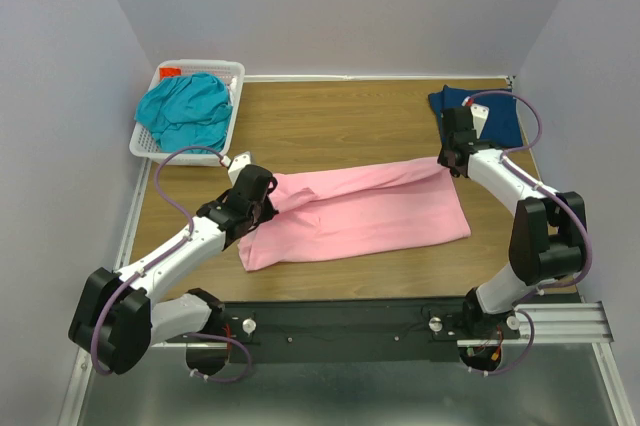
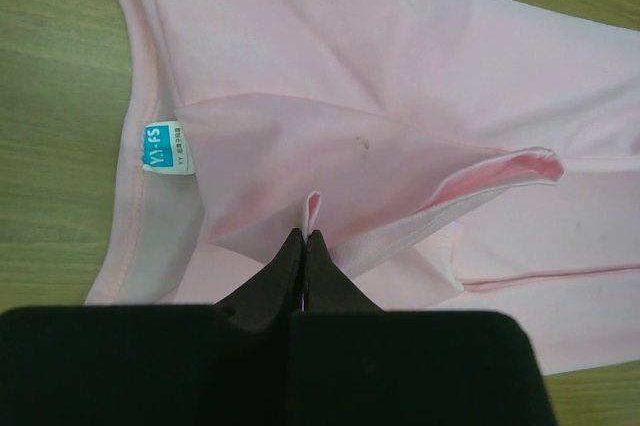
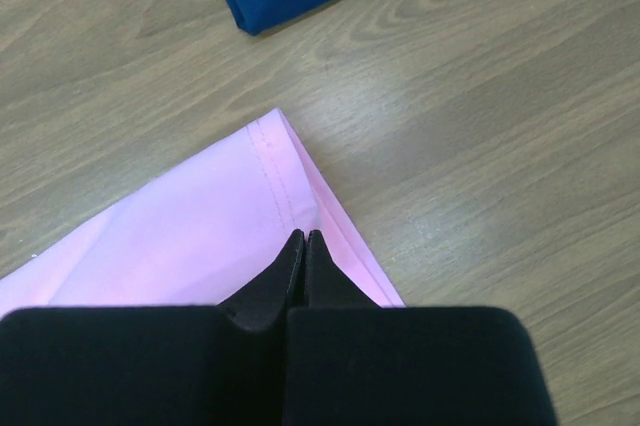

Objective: Fold and stack the t-shirts
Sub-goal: Fold the tshirt

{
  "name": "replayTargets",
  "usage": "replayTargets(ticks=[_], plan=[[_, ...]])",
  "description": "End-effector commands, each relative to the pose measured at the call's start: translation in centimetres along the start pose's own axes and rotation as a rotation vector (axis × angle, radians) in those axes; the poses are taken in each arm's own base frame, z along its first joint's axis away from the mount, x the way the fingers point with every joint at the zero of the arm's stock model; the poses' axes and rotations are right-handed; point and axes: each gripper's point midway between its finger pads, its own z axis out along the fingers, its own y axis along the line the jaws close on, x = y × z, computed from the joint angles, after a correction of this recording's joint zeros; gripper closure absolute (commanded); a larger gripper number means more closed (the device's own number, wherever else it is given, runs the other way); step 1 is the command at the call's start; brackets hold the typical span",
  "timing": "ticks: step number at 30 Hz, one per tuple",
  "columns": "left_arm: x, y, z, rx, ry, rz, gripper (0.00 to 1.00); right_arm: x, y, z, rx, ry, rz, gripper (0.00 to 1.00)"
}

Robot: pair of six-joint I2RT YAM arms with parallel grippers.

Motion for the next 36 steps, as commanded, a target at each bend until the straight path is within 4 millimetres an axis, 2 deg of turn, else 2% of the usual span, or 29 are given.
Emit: replayTargets(ticks=[1,6,9,14,15,16,17,18,19,20,21,22,23,24,28,30,31,33,34,36], plan=[[1.4,1.1,-0.2,-0.029,0.028,-0.009,1.0,0.1,-1.1,-0.3,0.043,-0.018,0.007,0.99],[2.6,1.5,-0.2,-0.014,0.05,-0.01,1.0,1.6,-1.6,-0.2,0.05,0.007,0.009,0.99],[4.0,1.6,0.0,0.006,0.086,-0.002,1.0,3.8,-2.3,0.0,0.068,0.047,0.005,0.97],[5.8,2.0,-0.2,0.024,0.128,0.002,1.0,5.5,-3.3,0.2,0.107,0.069,0.021,0.94],[6.3,1.8,-0.4,0.037,0.143,0.0,0.87,5.8,-3.5,0.2,0.11,0.073,0.026,0.85],[6.8,1.7,-0.5,0.048,0.156,-0.004,0.81,5.7,-3.6,-0.1,0.113,0.063,0.044,0.74],[7.0,1.5,-0.8,0.06,0.167,-0.006,0.76,6.5,-4.1,-0.2,0.126,0.074,0.041,0.66],[7.1,1.1,-1.1,0.081,0.175,-0.01,0.68,6.7,-4.4,-0.3,0.13,0.074,0.046,0.53],[7.2,0.9,-1.5,0.086,0.182,-0.016,0.61,6.4,-4.6,-0.8,0.13,0.057,0.06,0.38],[6.9,0.6,-2.0,0.102,0.173,-0.021,0.5,6.6,-4.8,-1.1,0.13,0.061,0.06,0.25],[6.7,0.5,-2.3,0.108,0.168,-0.024,0.43,6.5,-4.8,-1.3,0.125,0.054,0.066,0.01],[6.5,0.5,-2.7,0.111,0.167,-0.024,0.36,6.3,-4.8,-1.6,0.117,0.051,0.07,0.0],[5.9,-0.1,-3.2,0.129,0.151,-0.03,0.24,5.7,-4.6,-2.2,0.093,0.035,0.08,0.0],[5.2,-0.6,-3.8,0.157,0.126,-0.037,0.04,5.1,-4.4,-2.5,0.077,0.025,0.088,0.0],[2.5,-2.4,-4.9,0.228,0.036,-0.045,0.03,3.8,-2.1,-4.2,-0.077,0.017,0.082,0.0],[2.0,-2.9,-4.5,0.224,0.025,-0.03,0.02,3.5,-0.5,-4.9,-0.175,0.036,0.062,0.0],[1.1,-3.8,-4.4,0.243,0.006,-0.032,0.02,3.0,0.3,-5.2,-0.214,0.038,0.047,0.0],[1.1,-4.5,-3.1,0.233,0.019,-0.013,0.02,3.2,2.6,-5.7,-0.337,0.076,0.025,0.0],[0.6,-5.5,-2.6,0.26,0.003,0.007,0.02,3.6,3.5,-5.5,-0.373,0.103,0.012,0.0],[1.4,-6.0,-0.5,0.229,0.058,0.034,0.02,3.3,5.7,-5.7,-0.473,0.131,0.007,0.0]])
